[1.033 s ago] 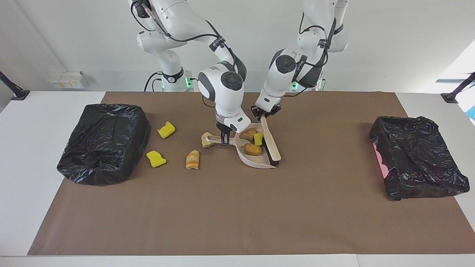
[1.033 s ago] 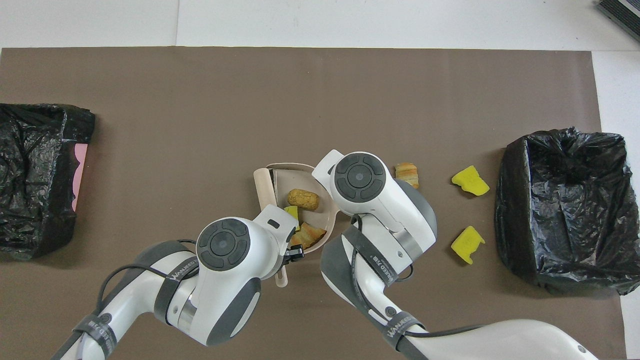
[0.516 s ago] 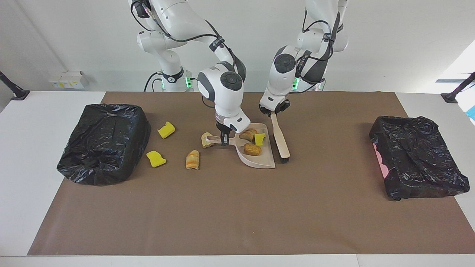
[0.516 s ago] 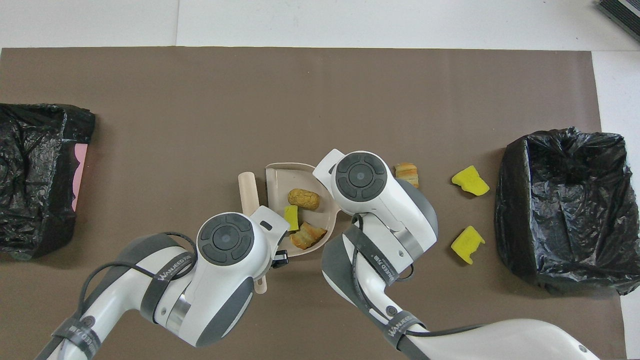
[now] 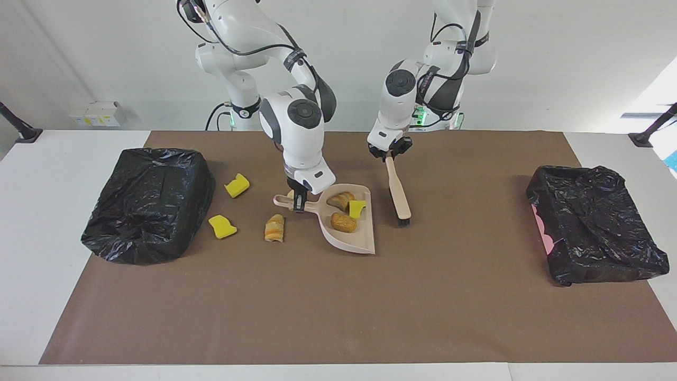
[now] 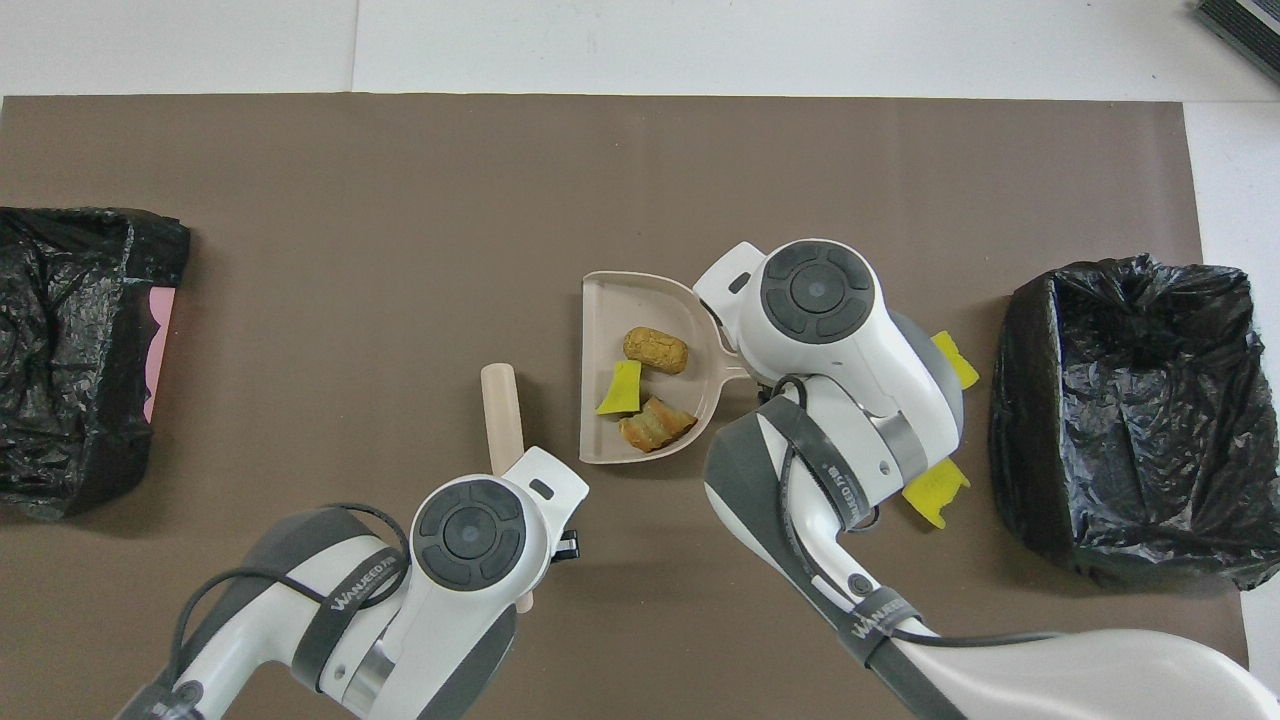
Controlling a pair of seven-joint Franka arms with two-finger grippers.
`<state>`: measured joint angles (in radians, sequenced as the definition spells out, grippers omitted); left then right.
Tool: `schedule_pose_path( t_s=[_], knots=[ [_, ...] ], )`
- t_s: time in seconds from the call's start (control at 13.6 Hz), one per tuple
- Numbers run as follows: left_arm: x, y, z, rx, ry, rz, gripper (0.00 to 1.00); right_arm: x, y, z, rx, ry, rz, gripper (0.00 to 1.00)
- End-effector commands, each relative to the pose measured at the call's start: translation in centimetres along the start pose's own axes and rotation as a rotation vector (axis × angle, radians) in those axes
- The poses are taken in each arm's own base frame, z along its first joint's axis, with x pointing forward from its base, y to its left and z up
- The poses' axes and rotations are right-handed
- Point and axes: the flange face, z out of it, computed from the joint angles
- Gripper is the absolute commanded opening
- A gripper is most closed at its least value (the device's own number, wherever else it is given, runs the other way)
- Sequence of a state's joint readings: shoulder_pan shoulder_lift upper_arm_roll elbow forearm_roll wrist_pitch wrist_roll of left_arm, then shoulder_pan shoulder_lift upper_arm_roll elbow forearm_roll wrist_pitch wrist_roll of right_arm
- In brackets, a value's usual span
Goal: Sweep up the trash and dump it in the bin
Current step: 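Carry the loaded dustpan with the right gripper over the nearer trash bag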
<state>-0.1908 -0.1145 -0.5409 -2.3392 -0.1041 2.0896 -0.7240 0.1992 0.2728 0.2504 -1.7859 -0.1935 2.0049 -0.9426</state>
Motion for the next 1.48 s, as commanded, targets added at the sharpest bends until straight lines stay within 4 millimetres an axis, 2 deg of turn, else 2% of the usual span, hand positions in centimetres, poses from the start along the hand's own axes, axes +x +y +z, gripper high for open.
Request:
schedule_pose_path(
  t_s=[0.0,0.22,0.37,0.52,0.59,0.81,0.96,1.25,1.4],
  knots=[
    [-4.8,0.7,0.0,0.016,0.105,-0.009,0.0,-4.0,1.6,-3.4,0.028,0.043,0.015,0.0],
    [-9.3,2.2,0.4,-0.013,0.117,-0.026,0.0,-10.9,4.6,-5.0,0.064,0.057,0.001,0.0],
    [-11.9,3.1,1.5,-0.021,0.092,-0.009,0.0,-16.9,6.3,-5.5,0.085,0.055,-0.02,0.0],
    [-13.6,2.8,2.6,-0.023,0.071,-0.002,0.0,-23.0,7.3,-5.8,0.083,0.058,-0.013,0.0],
    [-14.4,2.7,2.9,-0.035,0.06,0.004,0.0,-25.3,7.4,-6.4,0.071,0.057,-0.002,0.0],
    [-14.4,2.7,3.0,-0.085,0.039,0.032,0.0,-29.5,6.5,-9.4,0.03,0.026,0.036,0.0],
    [-14.1,3.0,3.5,-0.103,0.043,0.034,0.0,-33.3,5.8,-9.6,0.053,0.001,0.036,0.0],
    [-13.9,3.2,3.6,-0.11,0.05,0.054,0.0,-42.8,4.4,-9.7,0.069,-0.152,0.031,0.0],
    [-13.8,3.1,4.3,-0.099,0.025,0.074,0.0,-46.9,3.4,-9.6,0.086,-0.213,0.032,0.0]
  ],
)
